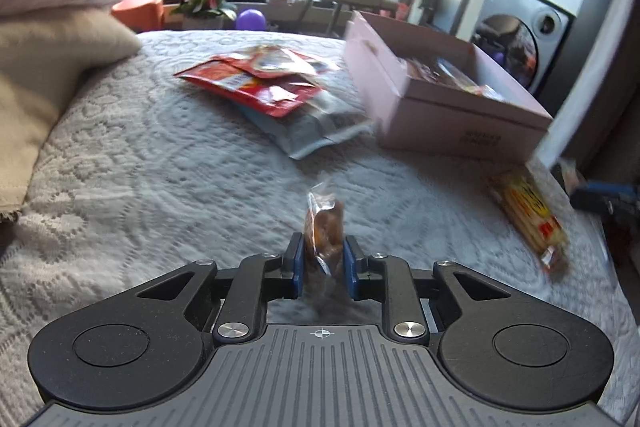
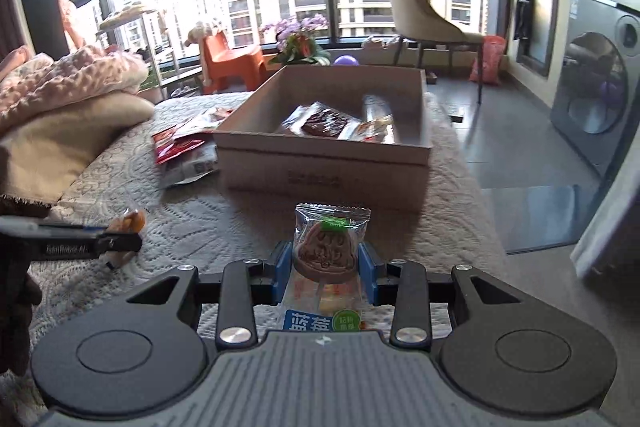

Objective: Organize snacks
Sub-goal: 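Carry both clear packets into the pink box and open both grippers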

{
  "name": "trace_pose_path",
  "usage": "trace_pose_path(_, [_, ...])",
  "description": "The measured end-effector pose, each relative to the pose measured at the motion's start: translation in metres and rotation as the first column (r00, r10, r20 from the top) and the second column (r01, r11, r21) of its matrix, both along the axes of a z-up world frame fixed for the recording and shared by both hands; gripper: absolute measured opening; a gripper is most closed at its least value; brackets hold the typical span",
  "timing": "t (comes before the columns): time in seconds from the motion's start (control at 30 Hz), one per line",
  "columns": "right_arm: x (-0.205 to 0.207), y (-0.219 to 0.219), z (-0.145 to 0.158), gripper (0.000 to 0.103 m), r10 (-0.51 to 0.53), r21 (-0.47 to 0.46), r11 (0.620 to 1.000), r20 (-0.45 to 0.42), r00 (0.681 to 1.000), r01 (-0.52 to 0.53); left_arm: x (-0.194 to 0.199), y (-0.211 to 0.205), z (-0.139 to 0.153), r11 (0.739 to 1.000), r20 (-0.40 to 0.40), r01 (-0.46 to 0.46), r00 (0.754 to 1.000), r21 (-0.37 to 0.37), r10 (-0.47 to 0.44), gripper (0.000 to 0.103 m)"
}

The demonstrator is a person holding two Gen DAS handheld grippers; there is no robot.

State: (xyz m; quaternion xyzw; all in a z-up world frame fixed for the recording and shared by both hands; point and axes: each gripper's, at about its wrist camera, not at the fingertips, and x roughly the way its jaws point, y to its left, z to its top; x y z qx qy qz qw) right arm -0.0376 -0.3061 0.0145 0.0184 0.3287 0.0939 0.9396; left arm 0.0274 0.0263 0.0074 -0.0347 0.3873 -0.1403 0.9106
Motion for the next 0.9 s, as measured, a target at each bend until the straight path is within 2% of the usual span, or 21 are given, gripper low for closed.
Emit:
trace_pose_path(0.17, [-0.003,-0.008,0.002,0.035,-0.019,-0.007,1.0,0.011,1.0,0.019,-0.014,-0.024,0.012,0.993,0.03,0.105,0.994,-0.054,-0.103,0.023])
trace_pose_path(0.23, [-0.002,-0.012,0.002,0.035,-0.024,-0.002,1.0,0.009,1.0,0.024,-0.015,-0.031,0.019,0.99,0.049,0.126,0.991,-0.066,-0.123,0.023])
trace_pose_path(0.37, [-0.001,-0.023,0.009,0.035,-0.027,0.04,0.999,0.023,0.999,0.026,-0.001,-0.035,0.048,0.98,0.09,0.143,0.987,-0.141,-0.131,0.023])
trace_pose_path(0.5, [0.008,-0.034,0.042,0.035,-0.034,0.069,0.997,0.109,0.993,0.027,0.023,-0.036,0.094,0.967,0.22,0.161,0.968,-0.199,-0.116,0.023])
trace_pose_path(0.6, [0.021,-0.04,0.077,0.035,-0.047,0.073,0.997,0.187,0.981,0.034,0.042,-0.041,0.128,0.957,0.322,0.202,0.938,-0.209,-0.128,0.023])
trace_pose_path(0.7, [0.042,-0.041,0.116,0.035,-0.043,0.087,0.996,0.242,0.969,0.023,0.064,-0.048,0.161,0.949,0.389,0.249,0.908,-0.195,-0.158,0.024])
trace_pose_path(0.77, [0.059,-0.039,0.138,0.035,-0.036,0.088,0.996,0.278,0.96,0.012,0.082,-0.053,0.177,0.934,0.39,0.287,0.901,-0.211,-0.189,0.024])
trace_pose_path(0.8, [0.069,-0.037,0.146,0.035,-0.031,0.082,0.997,0.29,0.956,0.008,0.095,-0.054,0.181,0.923,0.37,0.301,0.907,-0.242,-0.198,0.024])
trace_pose_path(0.87, [0.094,-0.031,0.156,0.036,-0.022,0.069,0.998,0.293,0.956,0.002,0.126,-0.054,0.178,0.897,0.298,0.296,0.934,-0.329,-0.199,0.025])
trace_pose_path(0.9, [0.107,-0.027,0.157,0.037,-0.016,0.067,0.998,0.281,0.96,-0.003,0.142,-0.055,0.169,0.895,0.251,0.271,0.95,-0.354,-0.189,0.026])
